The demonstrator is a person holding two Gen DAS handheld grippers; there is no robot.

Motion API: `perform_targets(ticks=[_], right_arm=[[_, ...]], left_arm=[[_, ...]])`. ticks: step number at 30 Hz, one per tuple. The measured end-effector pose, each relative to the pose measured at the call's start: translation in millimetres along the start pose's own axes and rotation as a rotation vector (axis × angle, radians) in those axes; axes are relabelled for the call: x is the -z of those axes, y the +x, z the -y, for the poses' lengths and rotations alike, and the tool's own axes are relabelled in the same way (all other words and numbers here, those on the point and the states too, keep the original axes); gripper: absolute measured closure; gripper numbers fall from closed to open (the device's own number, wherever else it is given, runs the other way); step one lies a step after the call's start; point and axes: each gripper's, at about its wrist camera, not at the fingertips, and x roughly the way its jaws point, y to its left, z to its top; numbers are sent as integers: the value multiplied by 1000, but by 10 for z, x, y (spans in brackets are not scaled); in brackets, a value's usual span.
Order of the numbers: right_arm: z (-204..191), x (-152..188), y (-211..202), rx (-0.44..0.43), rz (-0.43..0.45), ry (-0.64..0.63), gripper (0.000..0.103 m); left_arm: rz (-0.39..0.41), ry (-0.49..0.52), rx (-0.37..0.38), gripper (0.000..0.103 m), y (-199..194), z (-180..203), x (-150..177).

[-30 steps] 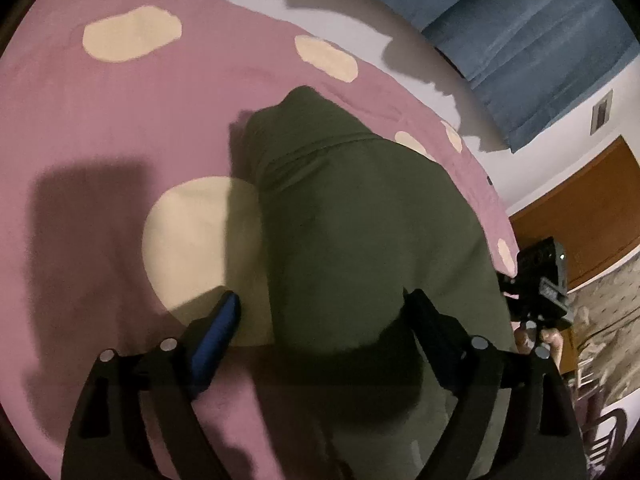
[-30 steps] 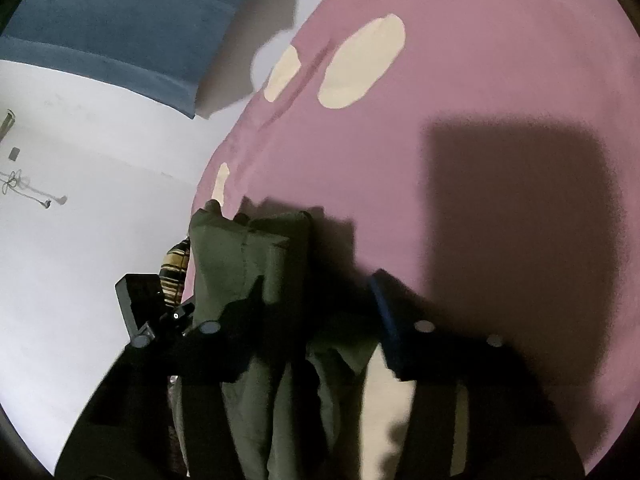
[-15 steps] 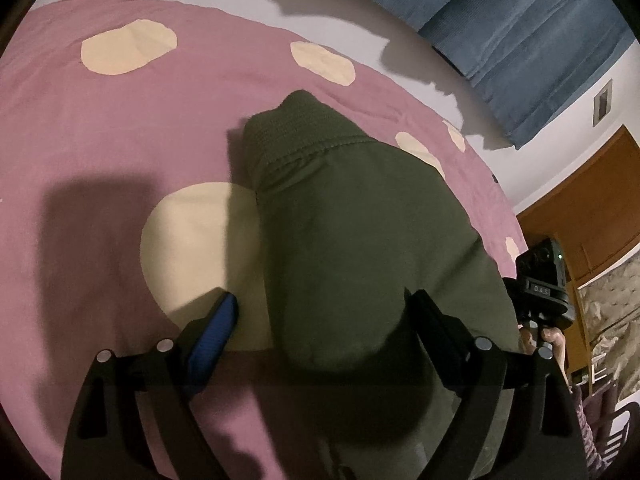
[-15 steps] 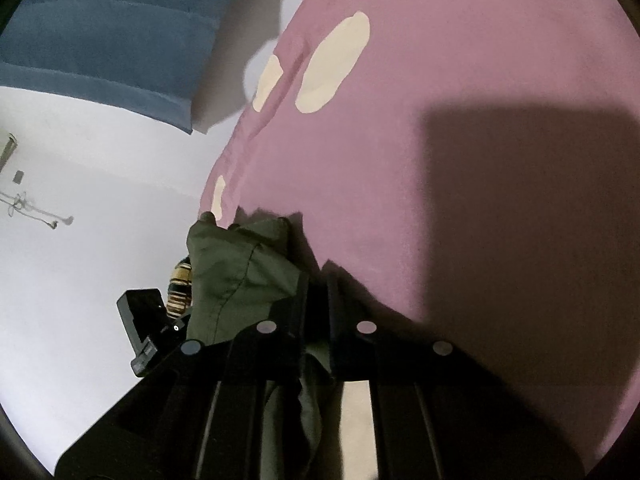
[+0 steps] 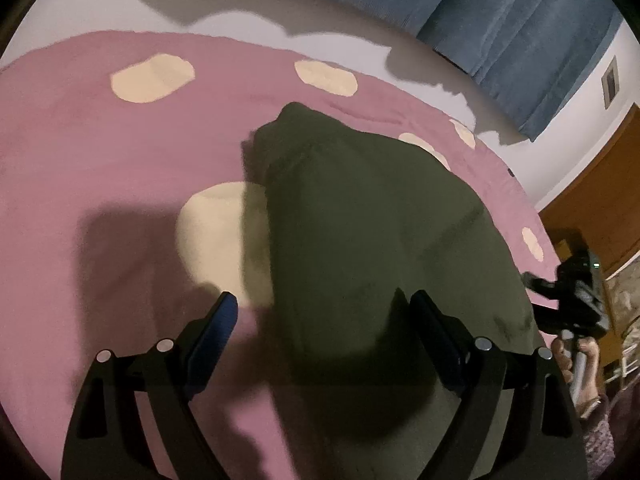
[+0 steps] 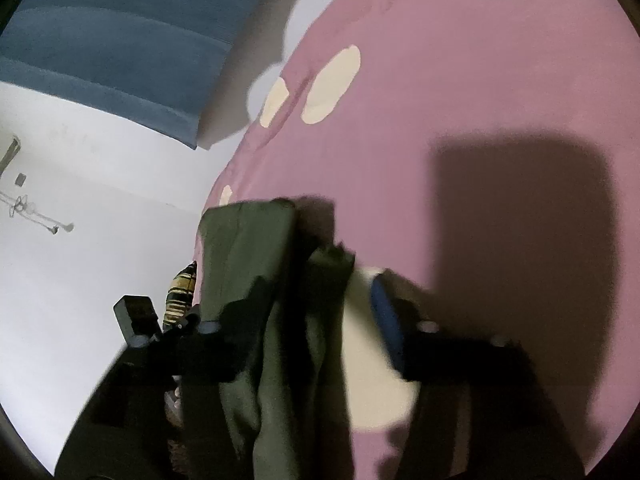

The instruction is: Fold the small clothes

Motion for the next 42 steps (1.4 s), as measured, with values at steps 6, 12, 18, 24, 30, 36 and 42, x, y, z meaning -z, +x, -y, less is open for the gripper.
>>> perform_targets(ticks=[6,12,18,24,30,36,42], right_arm=[[-122,439,-307,92,17,-32,24],[-253,922,-597,189,40,-83,24],[-506,1360,-833,312,83,-202,19],[-801,1782,-948,424,147,-359,11],[-983,1982,-836,520,202,-446,8],[-1034,2054,-692,538,197,-468,8],[-1084,2134,-634,544,195,-493,8]], left_arm=[[65,34,-103,16,-456,198,422],[133,57,-185,17,-840,427,829],[172,67,-231,17,-1078,649,1150],[223,113,-298,16,-1240,904,1374],[244,100,-311,16,-1329,1009,1525],[266,76,-333,16,-1374,1026,1624],[246,74,-368,16,-1346,1048,1667]])
